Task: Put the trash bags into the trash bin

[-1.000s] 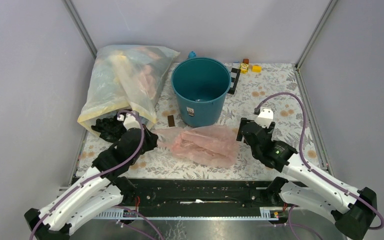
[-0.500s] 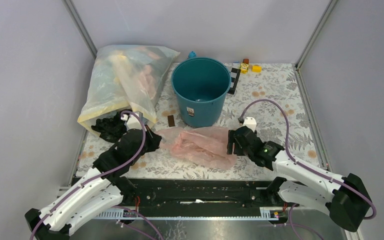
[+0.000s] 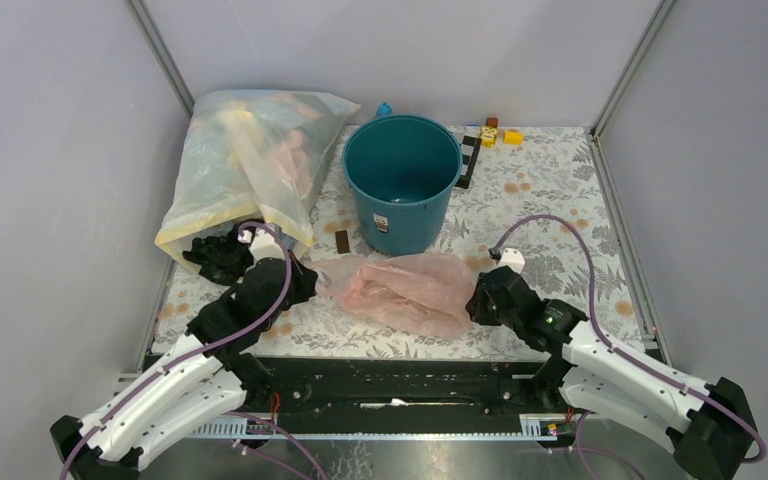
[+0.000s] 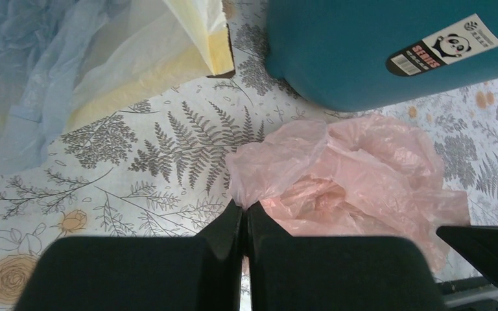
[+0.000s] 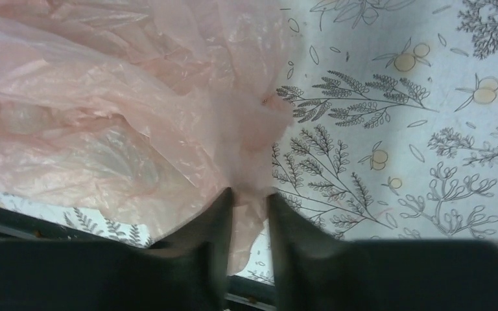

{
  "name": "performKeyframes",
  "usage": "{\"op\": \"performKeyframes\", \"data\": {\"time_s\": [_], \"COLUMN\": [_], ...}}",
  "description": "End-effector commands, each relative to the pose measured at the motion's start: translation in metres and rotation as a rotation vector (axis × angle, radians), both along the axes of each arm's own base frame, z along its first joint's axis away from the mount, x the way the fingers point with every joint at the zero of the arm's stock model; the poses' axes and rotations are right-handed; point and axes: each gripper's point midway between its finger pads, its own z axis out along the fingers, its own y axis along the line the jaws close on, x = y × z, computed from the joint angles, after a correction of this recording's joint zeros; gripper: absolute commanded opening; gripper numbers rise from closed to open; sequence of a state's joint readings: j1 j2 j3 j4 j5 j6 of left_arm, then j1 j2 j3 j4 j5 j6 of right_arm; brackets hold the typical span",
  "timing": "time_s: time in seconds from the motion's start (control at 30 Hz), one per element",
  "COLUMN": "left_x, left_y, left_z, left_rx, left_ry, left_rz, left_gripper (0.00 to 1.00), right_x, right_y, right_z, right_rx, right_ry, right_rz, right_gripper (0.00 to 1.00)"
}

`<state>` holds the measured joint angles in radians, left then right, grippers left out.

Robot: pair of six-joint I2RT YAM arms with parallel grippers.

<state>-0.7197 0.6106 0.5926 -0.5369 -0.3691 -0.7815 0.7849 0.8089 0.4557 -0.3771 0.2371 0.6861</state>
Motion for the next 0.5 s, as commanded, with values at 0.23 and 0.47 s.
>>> {"op": "performKeyframes", "data": {"time_s": [0.23,0.47], "left_x": [0.008,0.008], "left_y": [0.021,0.040], "left_z": [-0.008,-0.030], "left_rx": [0.037,0.079], "left_ry": [0.016,0.064], "left_rz": [0.148,0.272], "left_gripper": [0.00,0.00], "right_x": [0.015,0.027], "right_y": [-0.009,-0.065], "right_z": [0.079,0.136], "right_rx": [0.050,0.024], "right_ry": [-0.143,-0.326], "right_rz": [-0.080,-0.346], "right_gripper": [0.00,0.00]}}
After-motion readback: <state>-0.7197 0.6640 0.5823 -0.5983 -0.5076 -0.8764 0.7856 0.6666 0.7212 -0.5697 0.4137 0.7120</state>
